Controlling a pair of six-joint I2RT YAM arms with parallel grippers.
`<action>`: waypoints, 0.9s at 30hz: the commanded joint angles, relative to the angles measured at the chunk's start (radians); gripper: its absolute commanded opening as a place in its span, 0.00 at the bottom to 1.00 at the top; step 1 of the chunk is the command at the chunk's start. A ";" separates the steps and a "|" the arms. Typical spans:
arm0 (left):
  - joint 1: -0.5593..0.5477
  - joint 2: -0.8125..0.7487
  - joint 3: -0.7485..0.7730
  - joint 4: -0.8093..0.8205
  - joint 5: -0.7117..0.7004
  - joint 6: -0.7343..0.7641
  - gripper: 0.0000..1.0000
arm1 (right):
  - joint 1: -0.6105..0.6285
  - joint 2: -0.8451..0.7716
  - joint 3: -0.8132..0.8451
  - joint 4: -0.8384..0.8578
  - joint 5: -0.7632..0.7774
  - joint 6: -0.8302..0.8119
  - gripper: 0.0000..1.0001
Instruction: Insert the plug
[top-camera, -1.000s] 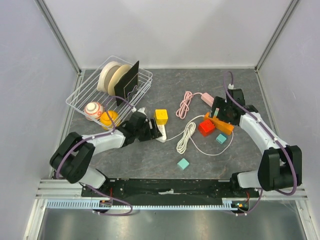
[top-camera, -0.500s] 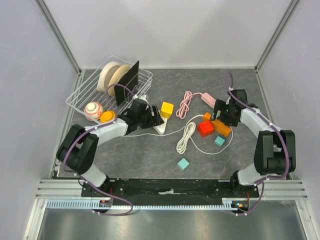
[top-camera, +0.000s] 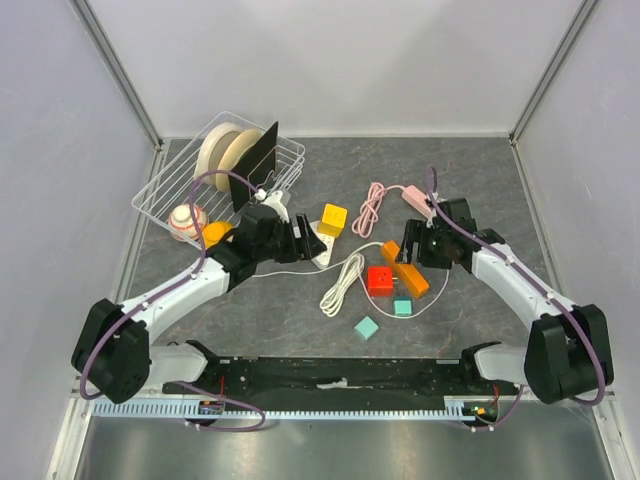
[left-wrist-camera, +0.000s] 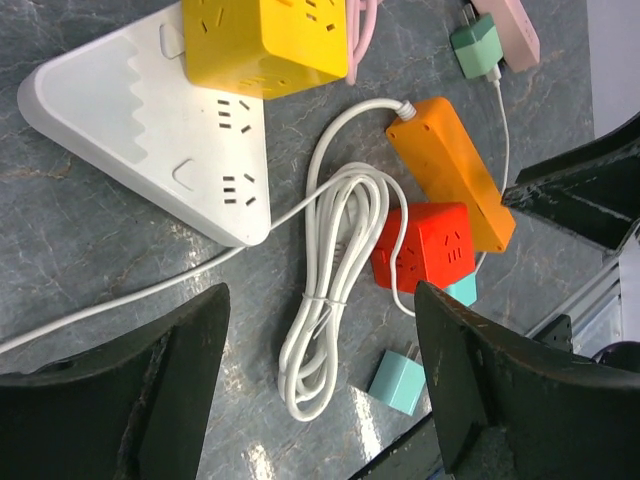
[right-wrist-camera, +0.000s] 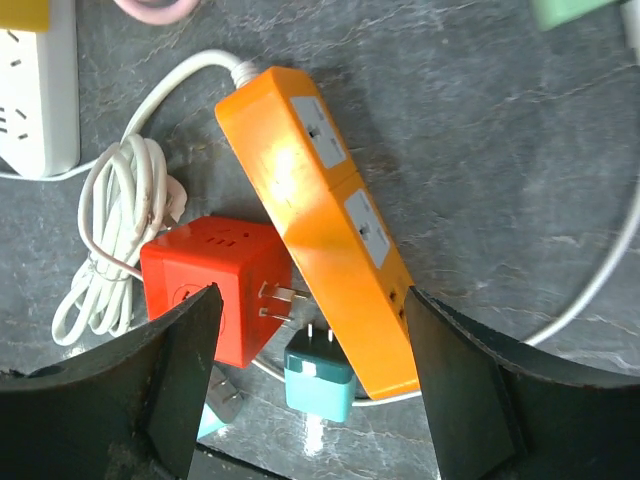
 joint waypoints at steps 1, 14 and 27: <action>0.001 -0.055 0.000 -0.067 0.034 0.051 0.81 | 0.007 -0.078 0.056 -0.043 0.099 0.005 0.80; 0.093 -0.218 -0.021 -0.184 0.045 0.085 0.83 | 0.632 -0.185 -0.085 -0.068 0.310 0.247 0.79; 0.097 -0.354 -0.105 -0.215 0.057 0.041 0.83 | 0.923 0.062 -0.045 -0.057 0.494 0.269 0.78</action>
